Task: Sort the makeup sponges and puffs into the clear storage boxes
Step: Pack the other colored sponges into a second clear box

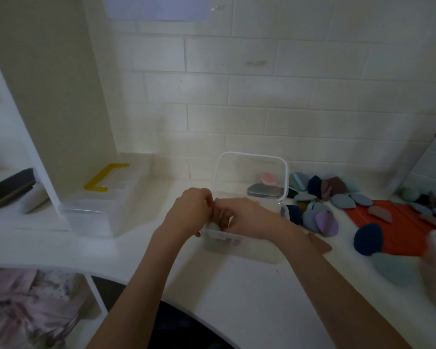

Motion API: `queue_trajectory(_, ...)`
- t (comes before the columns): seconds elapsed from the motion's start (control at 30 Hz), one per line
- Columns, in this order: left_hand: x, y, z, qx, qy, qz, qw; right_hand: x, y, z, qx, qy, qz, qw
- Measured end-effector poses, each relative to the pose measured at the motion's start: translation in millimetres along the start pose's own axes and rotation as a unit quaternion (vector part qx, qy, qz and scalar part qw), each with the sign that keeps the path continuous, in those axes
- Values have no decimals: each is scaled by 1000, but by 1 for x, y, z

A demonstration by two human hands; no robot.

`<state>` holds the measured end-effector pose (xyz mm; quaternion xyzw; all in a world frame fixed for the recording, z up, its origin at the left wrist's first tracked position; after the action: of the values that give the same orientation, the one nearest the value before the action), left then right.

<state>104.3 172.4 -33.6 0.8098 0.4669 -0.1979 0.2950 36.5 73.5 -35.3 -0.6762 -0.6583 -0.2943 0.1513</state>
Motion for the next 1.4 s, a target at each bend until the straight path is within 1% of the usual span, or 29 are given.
queue_trajectory(0.07,1,-2,2,10,-35,-8,999,0,1,-2,-26,-2,5,1000)
queue_trajectory(0.17,6,-2,3,17,-67,-25,997,-2,2,-2,-31,-32,19,999)
queue_trajectory(0.23,10,-3,4,19,-79,-43,996,-4,2,-2,-19,-28,40,999)
queue_trajectory(0.37,12,-7,6,18,-86,-54,995,-16,-2,0,33,-31,112,993)
queue_trajectory(0.47,13,-9,5,10,-88,-56,995,-17,-2,0,53,-60,103,991)
queue_trajectory(0.57,14,-10,5,7,-81,-48,996,-14,-1,6,67,-63,105,990)
queue_trajectory(0.67,14,-12,4,4,-84,-47,995,-15,-1,5,62,-68,126,988)
queue_trajectory(0.77,12,-13,4,14,-105,-45,993,-19,-3,-6,51,-100,139,984)
queue_trajectory(0.9,7,-15,4,14,-130,-57,990,-28,1,-10,13,-35,196,980)
queue_trajectory(1.0,5,-16,5,19,-113,-69,991,-28,8,2,23,-26,181,983)
queue_trajectory(1.07,5,-17,5,21,-96,-77,992,-26,8,4,24,4,180,983)
queue_trajectory(1.17,4,-18,4,18,-88,-79,993,-33,6,-2,31,37,210,976)
queue_trajectory(1.27,1,-19,4,8,-96,-60,994,-40,5,-9,-10,52,254,966)
queue_trajectory(1.4,-3,-20,2,-8,-75,-37,996,-23,4,0,19,61,192,979)
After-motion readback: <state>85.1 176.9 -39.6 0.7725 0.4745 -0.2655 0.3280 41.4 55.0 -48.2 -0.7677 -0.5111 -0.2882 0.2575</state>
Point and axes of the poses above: each hand's wrist, its own y-axis towards the middle knuckle, its own z-axis out of the palm, x = y × z, the point moved 5 cm from there along y, towards the middle knuckle, and after that the axes turned 15 degrees about -x, right-handed, at the moved point
